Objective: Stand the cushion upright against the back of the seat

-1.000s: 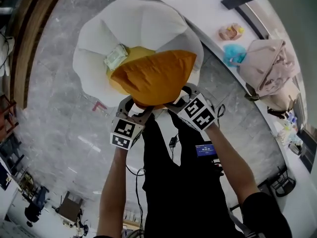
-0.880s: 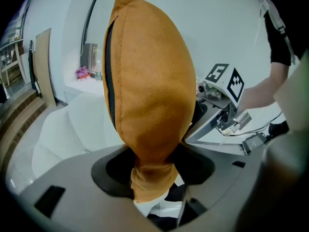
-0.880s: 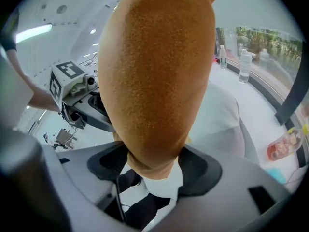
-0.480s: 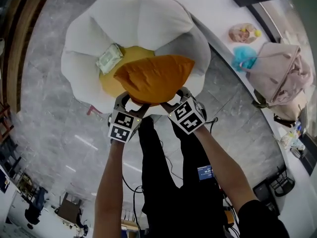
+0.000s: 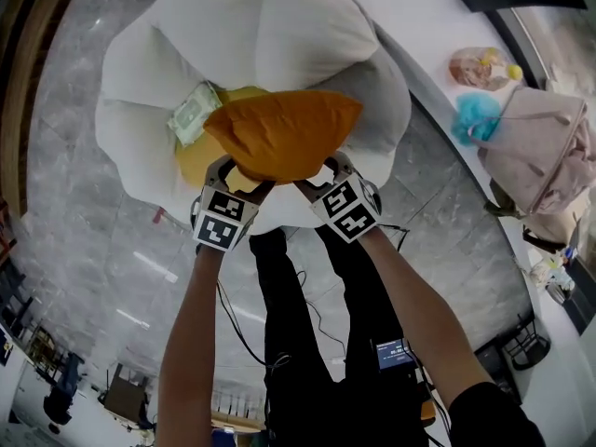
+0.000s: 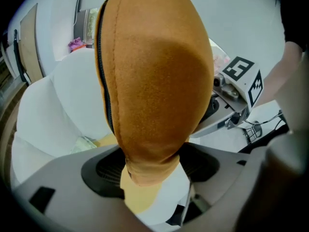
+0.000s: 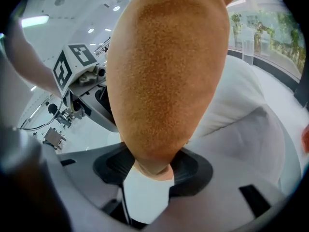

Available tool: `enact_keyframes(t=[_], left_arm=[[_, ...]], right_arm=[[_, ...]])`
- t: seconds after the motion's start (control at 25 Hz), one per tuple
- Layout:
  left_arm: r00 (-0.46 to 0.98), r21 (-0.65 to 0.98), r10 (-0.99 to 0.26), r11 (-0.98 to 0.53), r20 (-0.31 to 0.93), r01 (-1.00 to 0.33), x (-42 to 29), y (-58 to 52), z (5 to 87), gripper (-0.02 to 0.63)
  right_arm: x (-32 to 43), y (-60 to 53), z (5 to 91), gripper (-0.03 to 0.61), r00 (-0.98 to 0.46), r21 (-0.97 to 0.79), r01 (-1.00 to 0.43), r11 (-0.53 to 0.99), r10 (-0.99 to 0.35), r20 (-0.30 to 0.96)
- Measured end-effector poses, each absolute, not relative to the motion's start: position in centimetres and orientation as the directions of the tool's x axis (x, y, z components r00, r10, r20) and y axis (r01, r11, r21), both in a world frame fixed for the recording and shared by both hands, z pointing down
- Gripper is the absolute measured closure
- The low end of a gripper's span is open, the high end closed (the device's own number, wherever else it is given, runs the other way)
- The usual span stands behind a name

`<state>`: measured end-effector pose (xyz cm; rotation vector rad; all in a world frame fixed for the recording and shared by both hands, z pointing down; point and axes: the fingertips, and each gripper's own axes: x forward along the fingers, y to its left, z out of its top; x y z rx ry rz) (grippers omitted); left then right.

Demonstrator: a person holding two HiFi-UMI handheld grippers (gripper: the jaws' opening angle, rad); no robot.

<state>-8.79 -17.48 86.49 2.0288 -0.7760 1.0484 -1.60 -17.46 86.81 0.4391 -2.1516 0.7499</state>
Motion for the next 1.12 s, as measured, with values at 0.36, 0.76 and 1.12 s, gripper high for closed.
enact_keyframes(t=[0.36,0.76,1.12], left_arm=[[0.304,0.119,-0.179,-0.651,0.936,-0.75,-11.3,-22.6,92.6,0.267],[0.252,0.052,-0.202,-0.676,0.946,-0.735,-12.0,-25.3,96.2,0.268],[0.206,0.008,-0.22,-0.664,0.954,-0.747,-12.3,-26.8,96.5,0.273]], right_arm=[[-3.7,-21.9,93.4,0.345,-0.594,-0.309,-0.627,0.715,-0.183,0.783],[-4.3,-24.3,97.4,0.345,-0.589,-0.272,-0.64,0.718,-0.231,0.775],[-3.9,-26.5,99.0,0.305,-0.622,-0.41,-0.686,0.601,-0.192,0.759]])
